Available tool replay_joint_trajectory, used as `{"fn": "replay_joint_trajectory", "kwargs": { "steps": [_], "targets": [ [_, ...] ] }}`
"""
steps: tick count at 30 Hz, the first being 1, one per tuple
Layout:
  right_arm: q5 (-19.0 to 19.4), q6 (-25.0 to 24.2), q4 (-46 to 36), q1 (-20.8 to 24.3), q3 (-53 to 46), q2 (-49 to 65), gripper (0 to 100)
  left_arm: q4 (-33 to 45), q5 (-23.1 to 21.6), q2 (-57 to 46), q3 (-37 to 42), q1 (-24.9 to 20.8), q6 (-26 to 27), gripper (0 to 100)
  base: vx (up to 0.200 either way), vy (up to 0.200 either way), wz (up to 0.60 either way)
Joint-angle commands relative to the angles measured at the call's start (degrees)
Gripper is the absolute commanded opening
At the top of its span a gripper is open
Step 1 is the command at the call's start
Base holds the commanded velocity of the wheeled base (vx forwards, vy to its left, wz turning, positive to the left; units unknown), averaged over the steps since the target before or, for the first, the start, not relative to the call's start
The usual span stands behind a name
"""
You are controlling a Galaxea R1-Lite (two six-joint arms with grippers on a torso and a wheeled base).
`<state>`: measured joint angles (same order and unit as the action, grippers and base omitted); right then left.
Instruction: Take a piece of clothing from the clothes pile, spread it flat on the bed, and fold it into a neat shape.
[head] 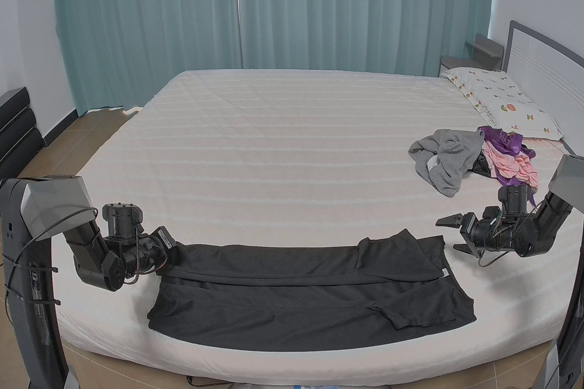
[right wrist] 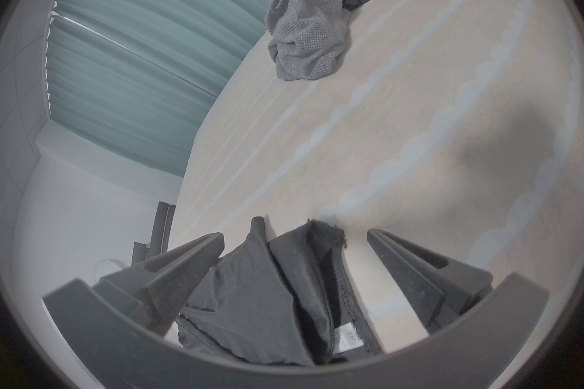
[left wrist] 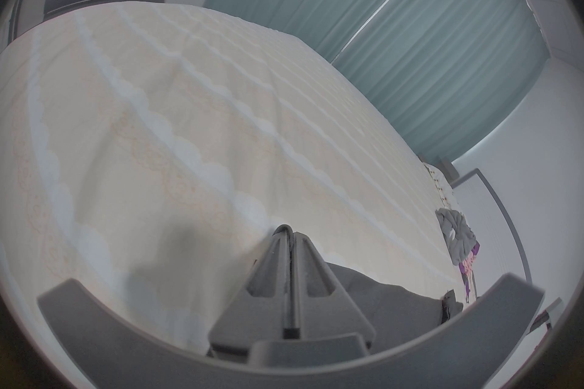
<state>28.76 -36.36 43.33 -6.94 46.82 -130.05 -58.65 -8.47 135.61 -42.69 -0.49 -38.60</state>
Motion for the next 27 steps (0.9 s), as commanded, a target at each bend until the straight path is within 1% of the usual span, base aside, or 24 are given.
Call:
{"fn": "replay_joint_trajectory", "kwargs": {
  "steps": [1, 2, 4, 6, 17, 18, 27],
  "targets": [
    [-1.3, 0.0, 0.1, 0.4, 2.0, -2.8, 100, -0.1, 0.6, -0.4, 0.1, 0.8, -1.2, 0, 0.0, 0.0, 0.0],
    [-1.5, 0.0, 0.1, 0.5, 2.1, -3.0, 100, -0.1, 0.6, -0.5, 0.1, 0.9, -1.4, 0, 0.0, 0.0, 0.0],
    [-3.9, 0.0, 0.1, 1.4, 3.6, -4.5, 100, -0.1, 0.5, -1.6, 0.1, 1.5, -2.3, 0, 0.0, 0.0, 0.0],
    [-4.9, 0.0, 0.1, 1.9, 4.4, -5.4, 100, -0.1, 0.6, -1.8, 0.1, 1.5, -2.6, 0, 0.0, 0.0, 0.0],
    [-5.2, 0.1, 0.3, 2.6, 5.4, -7.1, 100, -0.1, 0.6, -1.6, 0.2, 1.5, -2.8, 0, 0.0, 0.0, 0.0],
    [-5.2, 0.1, 0.3, 2.6, 5.7, -7.3, 0, -0.1, 0.6, -1.5, 0.2, 1.5, -2.8, 0, 0.0, 0.0, 0.0],
    [-5.3, 0.0, 0.4, 2.5, 6.4, -7.2, 0, -0.1, 0.6, -1.3, 0.9, 1.5, -2.8, 0, 0.0, 0.0, 0.0]
  ]
}}
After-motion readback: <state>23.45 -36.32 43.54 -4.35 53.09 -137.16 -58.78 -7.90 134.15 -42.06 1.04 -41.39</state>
